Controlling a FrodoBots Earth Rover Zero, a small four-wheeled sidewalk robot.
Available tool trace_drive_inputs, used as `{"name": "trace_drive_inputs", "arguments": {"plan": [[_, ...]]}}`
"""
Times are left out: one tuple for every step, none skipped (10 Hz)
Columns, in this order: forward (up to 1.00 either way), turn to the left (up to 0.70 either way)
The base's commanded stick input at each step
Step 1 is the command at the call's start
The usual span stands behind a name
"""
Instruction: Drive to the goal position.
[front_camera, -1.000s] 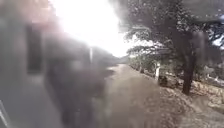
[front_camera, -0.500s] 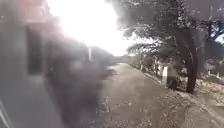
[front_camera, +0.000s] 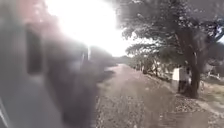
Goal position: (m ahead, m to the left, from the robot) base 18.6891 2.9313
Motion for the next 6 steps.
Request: {"name": "trace_drive_inputs", "arguments": {"plan": [[1.00,0.00],[1.00,0.27],[1.00,0.27],[1.00,0.27],[1.00,0.27],[1.00,0.27]]}}
